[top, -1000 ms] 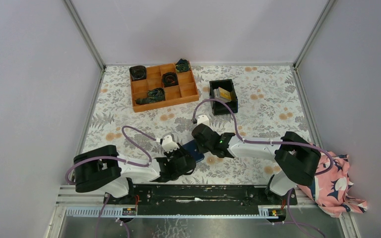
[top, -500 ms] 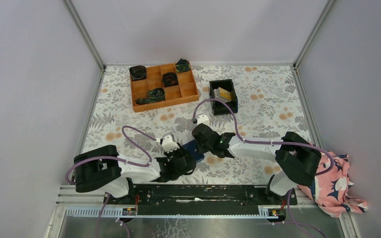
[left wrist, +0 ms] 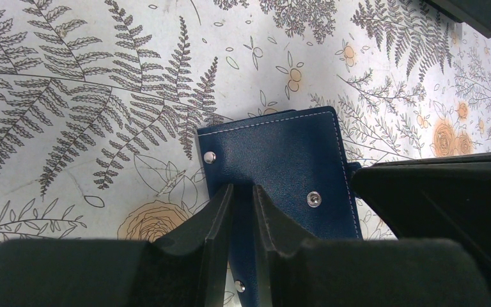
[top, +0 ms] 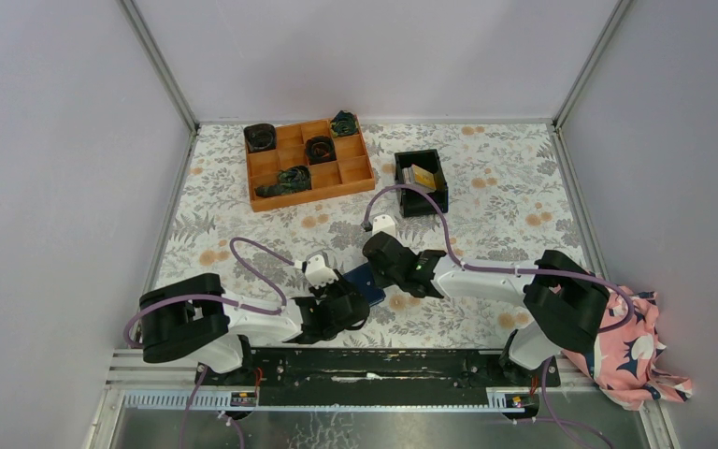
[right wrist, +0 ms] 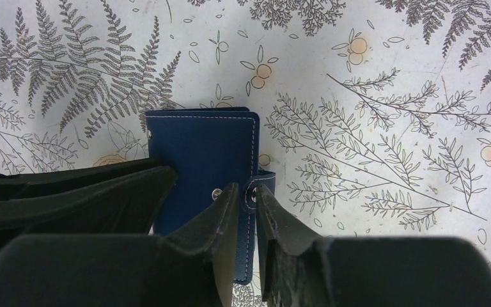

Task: Put the credit cards into the card holder
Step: Close the card holder at the center of the board.

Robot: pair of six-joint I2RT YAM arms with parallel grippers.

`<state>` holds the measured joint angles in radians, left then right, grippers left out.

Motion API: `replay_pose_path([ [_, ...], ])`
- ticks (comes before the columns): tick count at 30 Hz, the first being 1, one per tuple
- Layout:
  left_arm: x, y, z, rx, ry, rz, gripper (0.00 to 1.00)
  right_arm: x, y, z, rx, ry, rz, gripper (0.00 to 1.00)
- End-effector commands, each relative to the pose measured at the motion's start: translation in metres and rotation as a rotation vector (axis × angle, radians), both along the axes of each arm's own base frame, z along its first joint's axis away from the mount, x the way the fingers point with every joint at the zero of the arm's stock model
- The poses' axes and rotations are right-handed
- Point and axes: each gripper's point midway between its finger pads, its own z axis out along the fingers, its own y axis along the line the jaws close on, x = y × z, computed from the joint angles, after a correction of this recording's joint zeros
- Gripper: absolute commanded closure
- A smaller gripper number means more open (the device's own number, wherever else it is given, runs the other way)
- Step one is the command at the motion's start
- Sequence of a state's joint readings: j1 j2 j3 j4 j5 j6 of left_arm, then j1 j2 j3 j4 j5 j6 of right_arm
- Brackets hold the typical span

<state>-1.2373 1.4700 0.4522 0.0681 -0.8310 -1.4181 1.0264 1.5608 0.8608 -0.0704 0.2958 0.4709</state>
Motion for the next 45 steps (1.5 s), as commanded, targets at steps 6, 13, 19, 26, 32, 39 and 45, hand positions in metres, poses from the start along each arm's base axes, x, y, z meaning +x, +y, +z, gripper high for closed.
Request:
replay_pose_path([
  [6, -0.018, 0.008, -0.027, 0.081, 0.099, -0.060, 0.75, 0.009, 0.009, 0.014, 0.033, -0.025, -0.005, 0.73],
  [13, -0.018, 0.007, -0.029, 0.082, 0.102, -0.062, 0.75, 0.008, 0.009, 0.010, 0.020, -0.015, -0.001, 0.71],
  [19, -0.018, 0.007, -0.029, 0.081, 0.103, -0.064, 0.75, 0.007, 0.009, 0.007, 0.013, -0.009, 0.002, 0.74],
  [26, -0.018, 0.006, -0.029, 0.082, 0.103, -0.067, 0.75, 0.008, 0.008, 0.013, 0.016, -0.021, 0.003, 0.81],
  [32, -0.017, 0.004, -0.029, 0.085, 0.102, -0.069, 0.75, 0.005, 0.011, 0.012, 0.026, -0.009, 0.018, 0.88],
  [39, -0.015, -0.002, -0.024, 0.082, 0.092, -0.077, 0.75, 0.003, 0.013, 0.016, 0.031, -0.019, 0.035, 0.89],
  [45, -0.014, -0.009, -0.024, 0.075, 0.093, -0.087, 0.75, -0.001, 0.016, 0.010, 0.010, -0.013, 0.054, 0.89],
])
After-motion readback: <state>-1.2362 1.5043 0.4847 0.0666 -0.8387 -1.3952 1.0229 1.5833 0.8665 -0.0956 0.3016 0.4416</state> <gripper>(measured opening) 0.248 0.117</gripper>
